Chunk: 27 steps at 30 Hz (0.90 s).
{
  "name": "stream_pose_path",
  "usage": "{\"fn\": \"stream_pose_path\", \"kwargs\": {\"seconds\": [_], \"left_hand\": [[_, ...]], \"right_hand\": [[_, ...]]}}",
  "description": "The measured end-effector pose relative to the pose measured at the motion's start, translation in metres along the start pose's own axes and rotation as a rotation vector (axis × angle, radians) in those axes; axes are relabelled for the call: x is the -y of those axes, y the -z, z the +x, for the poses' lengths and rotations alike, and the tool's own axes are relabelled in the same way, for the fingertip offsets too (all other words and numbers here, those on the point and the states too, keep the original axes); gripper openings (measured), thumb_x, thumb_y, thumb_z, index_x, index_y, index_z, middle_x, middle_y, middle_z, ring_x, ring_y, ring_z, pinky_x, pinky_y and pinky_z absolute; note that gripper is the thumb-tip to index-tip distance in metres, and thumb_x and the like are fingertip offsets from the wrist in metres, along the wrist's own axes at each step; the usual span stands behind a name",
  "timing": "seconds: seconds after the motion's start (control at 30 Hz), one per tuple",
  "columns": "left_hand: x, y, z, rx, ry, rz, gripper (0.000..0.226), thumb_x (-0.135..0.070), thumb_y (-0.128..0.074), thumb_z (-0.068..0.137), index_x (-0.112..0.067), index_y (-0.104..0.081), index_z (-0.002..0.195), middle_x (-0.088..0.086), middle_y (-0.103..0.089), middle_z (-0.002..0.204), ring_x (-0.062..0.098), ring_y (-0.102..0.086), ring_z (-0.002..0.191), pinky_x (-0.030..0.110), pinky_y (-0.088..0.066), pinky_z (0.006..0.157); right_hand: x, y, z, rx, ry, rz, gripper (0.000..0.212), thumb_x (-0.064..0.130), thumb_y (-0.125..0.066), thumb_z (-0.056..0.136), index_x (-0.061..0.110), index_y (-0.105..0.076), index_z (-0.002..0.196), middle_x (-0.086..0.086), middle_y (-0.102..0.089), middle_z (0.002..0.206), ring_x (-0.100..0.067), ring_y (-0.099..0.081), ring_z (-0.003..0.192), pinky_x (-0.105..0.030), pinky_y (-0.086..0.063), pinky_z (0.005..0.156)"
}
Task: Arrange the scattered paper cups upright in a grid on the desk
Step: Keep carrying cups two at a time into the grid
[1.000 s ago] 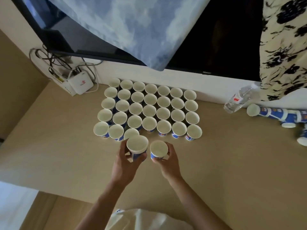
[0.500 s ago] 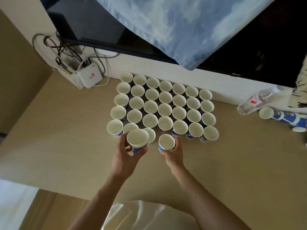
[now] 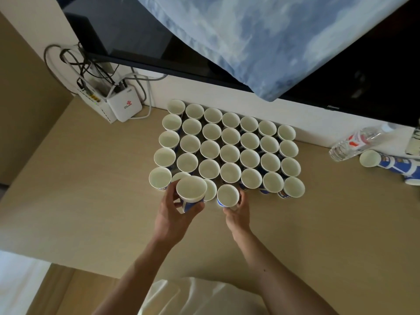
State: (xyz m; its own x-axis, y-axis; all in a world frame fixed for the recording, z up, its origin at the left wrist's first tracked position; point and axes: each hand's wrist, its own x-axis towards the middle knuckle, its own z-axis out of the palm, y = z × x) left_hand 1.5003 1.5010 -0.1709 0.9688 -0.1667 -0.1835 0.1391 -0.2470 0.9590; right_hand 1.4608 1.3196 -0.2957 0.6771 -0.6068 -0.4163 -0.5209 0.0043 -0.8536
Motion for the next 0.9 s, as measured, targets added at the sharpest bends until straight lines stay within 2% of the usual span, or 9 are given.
{"fn": "stream_pose_path", "kwargs": {"seconds": [0.13,0.23,0.37,0.47,0.57,0.63,0.7,0.8,0.9], "left_hand": [[0.0,-0.002,-0.003,0.005,0.001,0.001,0.059,-0.024,-0.086,0.07,-0.03,-0.057,0.121,-0.018,-0.068,0.11,0.009,-0.066,0.099,0.02,-0.055,0.081],[0.003,-0.003,-0.005,0.013,0.004,0.002,0.059,-0.028,-0.084,0.069,-0.031,-0.057,0.122,-0.017,-0.068,0.113,0.011,-0.066,0.101,0.022,-0.056,0.082],[0.005,-0.008,-0.007,0.022,0.003,0.012,0.06,-0.029,-0.083,0.07,-0.03,-0.056,0.123,-0.014,-0.068,0.115,0.014,-0.067,0.102,0.029,-0.057,0.084],[0.005,-0.015,-0.006,0.038,0.001,0.015,0.058,-0.028,-0.083,0.07,-0.029,-0.057,0.121,-0.016,-0.068,0.112,0.014,-0.066,0.101,0.031,-0.057,0.085],[0.002,-0.028,-0.005,0.062,-0.013,0.024,0.057,-0.027,-0.084,0.069,-0.028,-0.058,0.119,-0.018,-0.068,0.11,0.011,-0.065,0.102,0.03,-0.056,0.085],[0.001,-0.044,-0.003,0.093,-0.034,0.049,0.058,-0.028,-0.084,0.068,-0.029,-0.057,0.12,-0.02,-0.067,0.108,0.008,-0.064,0.1,0.027,-0.055,0.082],[-0.001,-0.06,-0.002,0.133,-0.063,0.073,0.06,-0.03,-0.084,0.067,-0.029,-0.056,0.12,-0.019,-0.065,0.108,0.007,-0.063,0.099,0.025,-0.055,0.08],[-0.007,-0.088,0.001,0.227,-0.069,0.115,0.063,-0.035,-0.083,0.064,-0.04,-0.051,0.118,-0.016,-0.061,0.113,-0.001,-0.059,0.1,0.017,-0.051,0.079],[-0.01,-0.105,0.004,0.323,-0.09,0.175,0.066,-0.042,-0.079,0.064,-0.038,-0.051,0.123,-0.008,-0.06,0.12,0.002,-0.059,0.104,0.024,-0.053,0.083]], "right_hand": [[0.006,0.001,0.0,-0.001,-0.025,0.093,0.07,-0.008,-0.063,0.076,0.042,-0.049,0.123,0.006,-0.061,0.129,-0.006,-0.06,0.116,-0.022,-0.051,0.087],[0.005,0.002,0.003,0.01,-0.047,0.147,0.067,-0.012,-0.063,0.078,0.03,-0.049,0.129,0.005,-0.061,0.128,-0.008,-0.06,0.117,-0.016,-0.05,0.079],[0.0,0.005,0.006,0.016,-0.068,0.137,0.065,-0.013,-0.061,0.078,0.026,-0.049,0.128,0.001,-0.061,0.127,-0.013,-0.061,0.117,-0.02,-0.051,0.083],[-0.009,0.016,0.001,-0.048,-0.119,0.062,0.063,-0.009,-0.063,0.079,0.021,-0.047,0.131,-0.007,-0.057,0.129,-0.021,-0.06,0.119,-0.035,-0.052,0.093],[0.001,0.042,-0.016,-0.223,-0.024,0.096,0.058,-0.007,-0.066,0.08,0.02,-0.049,0.129,-0.007,-0.057,0.119,-0.022,-0.061,0.109,-0.035,-0.052,0.085],[0.024,0.065,-0.023,-0.246,0.086,0.123,0.055,-0.005,-0.067,0.077,0.021,-0.054,0.124,-0.003,-0.06,0.111,-0.018,-0.061,0.102,-0.03,-0.047,0.078],[0.052,0.086,-0.028,-0.067,0.176,0.091,0.056,0.004,-0.07,0.069,0.026,-0.058,0.119,0.004,-0.065,0.108,-0.014,-0.061,0.101,-0.025,-0.045,0.076],[0.074,0.107,-0.034,0.298,0.276,-0.047,0.068,0.017,-0.078,0.064,0.032,-0.056,0.126,0.015,-0.065,0.121,-0.008,-0.06,0.112,-0.024,-0.049,0.082],[0.069,0.113,-0.035,0.36,0.309,-0.073,0.075,0.02,-0.087,0.065,0.027,-0.054,0.132,0.011,-0.066,0.124,-0.011,-0.062,0.111,-0.024,-0.05,0.085]]}}
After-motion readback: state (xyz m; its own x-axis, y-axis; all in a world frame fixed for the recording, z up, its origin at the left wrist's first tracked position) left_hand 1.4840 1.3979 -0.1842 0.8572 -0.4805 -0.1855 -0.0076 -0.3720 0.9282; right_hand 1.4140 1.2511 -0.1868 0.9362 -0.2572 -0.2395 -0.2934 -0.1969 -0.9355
